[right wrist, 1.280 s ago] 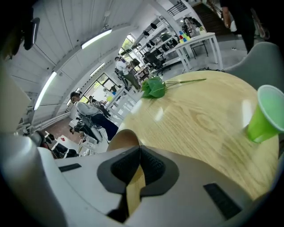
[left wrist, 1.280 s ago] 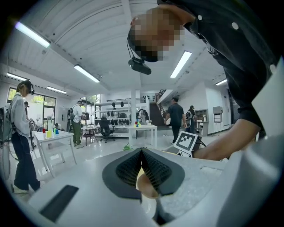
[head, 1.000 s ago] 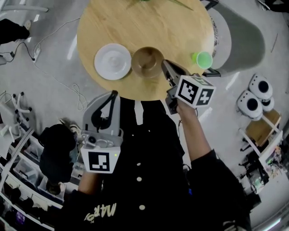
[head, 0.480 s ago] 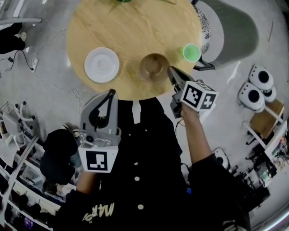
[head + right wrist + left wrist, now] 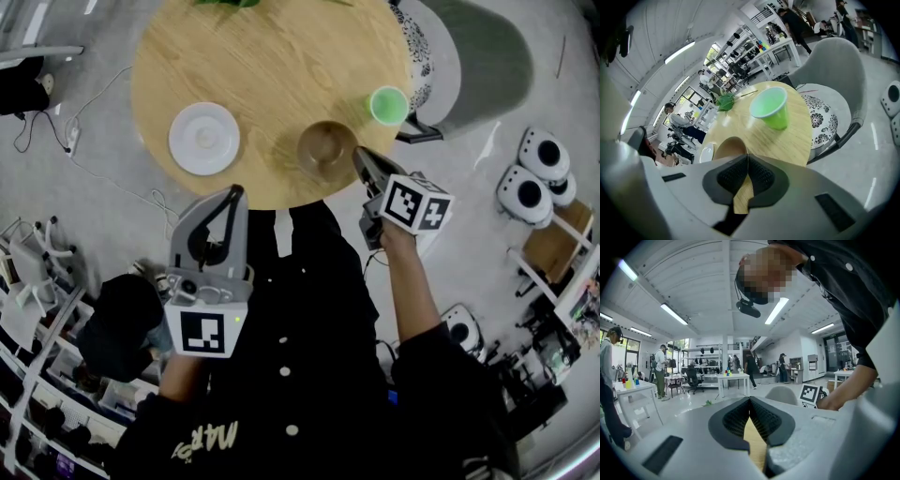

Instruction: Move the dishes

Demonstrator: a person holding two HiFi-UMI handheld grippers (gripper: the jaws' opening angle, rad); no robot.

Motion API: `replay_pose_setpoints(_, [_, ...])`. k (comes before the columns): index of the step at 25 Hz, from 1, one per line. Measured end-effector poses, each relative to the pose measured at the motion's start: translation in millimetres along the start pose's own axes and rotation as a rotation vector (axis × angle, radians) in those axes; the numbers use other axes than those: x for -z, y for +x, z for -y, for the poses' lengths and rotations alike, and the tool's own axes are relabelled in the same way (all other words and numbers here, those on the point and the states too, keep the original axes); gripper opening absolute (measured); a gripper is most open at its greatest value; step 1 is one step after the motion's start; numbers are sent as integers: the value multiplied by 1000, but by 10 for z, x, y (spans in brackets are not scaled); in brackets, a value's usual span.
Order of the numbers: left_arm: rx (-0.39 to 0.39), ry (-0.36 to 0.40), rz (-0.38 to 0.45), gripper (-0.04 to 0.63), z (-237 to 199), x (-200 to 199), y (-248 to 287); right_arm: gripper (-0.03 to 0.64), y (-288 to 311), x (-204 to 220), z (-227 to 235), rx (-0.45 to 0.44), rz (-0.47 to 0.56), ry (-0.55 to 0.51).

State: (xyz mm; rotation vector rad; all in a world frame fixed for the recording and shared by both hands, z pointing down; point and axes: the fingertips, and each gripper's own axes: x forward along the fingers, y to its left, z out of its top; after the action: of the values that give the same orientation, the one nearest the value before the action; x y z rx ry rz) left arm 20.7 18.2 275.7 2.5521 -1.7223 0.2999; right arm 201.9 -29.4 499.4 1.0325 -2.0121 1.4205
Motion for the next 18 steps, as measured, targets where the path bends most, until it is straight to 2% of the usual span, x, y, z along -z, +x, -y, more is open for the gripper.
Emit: replay_pose_setpoints(18, [-22, -5, -9, 3, -17, 26, -46, 5, 37, 132, 115, 5, 1, -10])
